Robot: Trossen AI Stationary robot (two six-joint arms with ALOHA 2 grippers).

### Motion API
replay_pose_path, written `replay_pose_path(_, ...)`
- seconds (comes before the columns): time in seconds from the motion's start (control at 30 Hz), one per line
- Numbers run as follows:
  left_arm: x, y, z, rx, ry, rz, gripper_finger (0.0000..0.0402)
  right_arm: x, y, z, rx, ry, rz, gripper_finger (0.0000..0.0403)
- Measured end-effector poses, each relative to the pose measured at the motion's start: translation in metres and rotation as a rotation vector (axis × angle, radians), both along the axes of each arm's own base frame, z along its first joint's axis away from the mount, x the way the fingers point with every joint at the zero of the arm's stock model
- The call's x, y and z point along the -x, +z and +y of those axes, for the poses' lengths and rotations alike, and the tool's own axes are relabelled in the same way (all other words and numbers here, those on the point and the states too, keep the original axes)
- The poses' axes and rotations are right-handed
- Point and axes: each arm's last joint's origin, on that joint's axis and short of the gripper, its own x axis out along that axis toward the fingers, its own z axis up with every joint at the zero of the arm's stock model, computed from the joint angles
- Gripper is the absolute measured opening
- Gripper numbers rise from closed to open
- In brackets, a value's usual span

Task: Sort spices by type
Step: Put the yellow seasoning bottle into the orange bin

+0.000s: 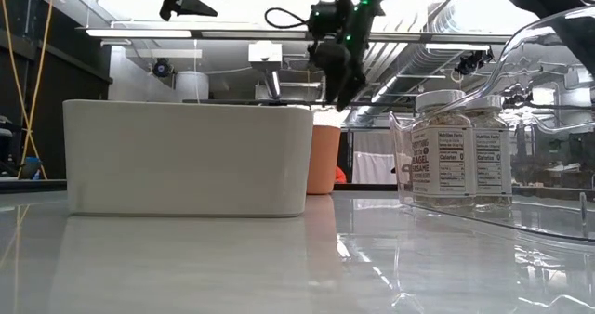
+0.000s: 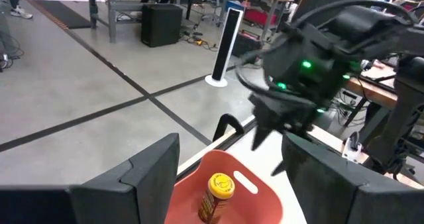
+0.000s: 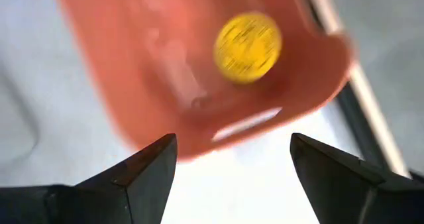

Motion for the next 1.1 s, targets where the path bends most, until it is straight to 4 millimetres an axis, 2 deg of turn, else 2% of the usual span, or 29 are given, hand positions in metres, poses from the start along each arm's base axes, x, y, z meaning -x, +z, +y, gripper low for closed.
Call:
replay_pose_path(0.17,0.000,-0.001,0.000,0.005,-0.008,0.004,0.0253,0.005,0.009,0.026,-0.041,0.060,0.064,0.0291)
replay_pose_path(0.3,-0.001,-0.001,-0.001,0.010,-0.034,0.002,0.0253,0.018,0.027,0.043,-0.046,0.073,0.083,0.0291)
replay_pose_path(0.4,-0.001,-0.001,-0.001,0.010,-0.041,0.003,0.0253,0.037,0.037,0.055,-0.028,0.027,0.090,0.0291)
replay_pose_path(0.5,-0.001,-0.002,-0.001,0.007,-0.044,0.015,0.0253,0.068,0.036,0.073,-0.042,-0.065,0.112,0.0291)
replay_pose_path(0.6,-0.001,-0.003,-0.001,0.004,-0.047,0.021,0.0253,0.105,0.029,0.100,-0.069,-0.183,0.110,0.0291)
replay_pose_path(0.73,-0.001,-0.003,-0.001,0.004,-0.047,0.021,0.0253,0.153,0.025,0.147,-0.153,-0.330,0.071,0.0291)
replay_pose_path(0.83,-0.002,-0.003,-0.001,0.006,-0.067,0.017,0.0253,0.179,0.027,0.180,-0.229,-0.433,0.019,0.0291)
replay_pose_path(0.97,-0.008,-0.003,0.000,0.009,-0.148,-0.009,0.0253,0.196,0.029,0.215,-0.284,-0.477,-0.014,0.0291)
replay_pose_path(1.1,-0.020,-0.002,-0.003,0.082,-0.239,-0.092,0.0253,0.195,0.026,0.241,-0.270,-0.375,0.020,0.0291)
